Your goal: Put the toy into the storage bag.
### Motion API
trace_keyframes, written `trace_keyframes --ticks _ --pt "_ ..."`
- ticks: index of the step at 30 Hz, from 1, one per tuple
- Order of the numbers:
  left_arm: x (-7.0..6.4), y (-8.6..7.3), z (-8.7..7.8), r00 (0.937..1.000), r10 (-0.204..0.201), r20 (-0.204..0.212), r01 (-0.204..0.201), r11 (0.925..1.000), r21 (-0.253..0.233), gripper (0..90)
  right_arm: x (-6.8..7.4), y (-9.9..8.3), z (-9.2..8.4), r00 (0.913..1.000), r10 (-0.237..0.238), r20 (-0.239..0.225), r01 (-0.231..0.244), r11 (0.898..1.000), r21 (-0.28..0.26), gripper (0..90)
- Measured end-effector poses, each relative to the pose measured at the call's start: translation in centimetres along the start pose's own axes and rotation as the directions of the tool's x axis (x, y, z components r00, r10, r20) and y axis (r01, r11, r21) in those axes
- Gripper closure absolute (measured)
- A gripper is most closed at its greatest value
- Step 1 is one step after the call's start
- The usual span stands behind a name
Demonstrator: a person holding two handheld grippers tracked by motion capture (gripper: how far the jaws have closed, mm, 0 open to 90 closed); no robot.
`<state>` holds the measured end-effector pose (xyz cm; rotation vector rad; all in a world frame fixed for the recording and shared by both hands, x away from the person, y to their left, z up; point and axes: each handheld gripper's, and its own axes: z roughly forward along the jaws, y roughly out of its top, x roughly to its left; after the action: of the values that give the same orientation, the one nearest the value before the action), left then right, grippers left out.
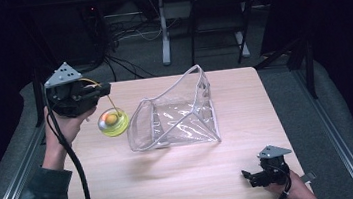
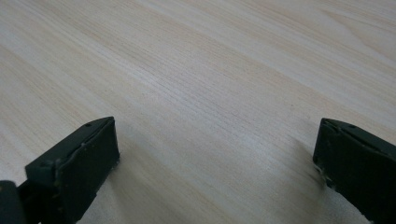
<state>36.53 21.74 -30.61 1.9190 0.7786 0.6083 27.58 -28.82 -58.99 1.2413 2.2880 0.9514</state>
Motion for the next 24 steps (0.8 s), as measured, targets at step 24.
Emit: trace_keyframes --ticks 24 --pt "-1.9 3.2 3.6 0.9963 0.061 0.060 -0.062 0.9981 0.007 88.2 0.0 0.0 0.0 1.0000 0.005 -0.004 -0.005 1.000 -0.005 0.0"
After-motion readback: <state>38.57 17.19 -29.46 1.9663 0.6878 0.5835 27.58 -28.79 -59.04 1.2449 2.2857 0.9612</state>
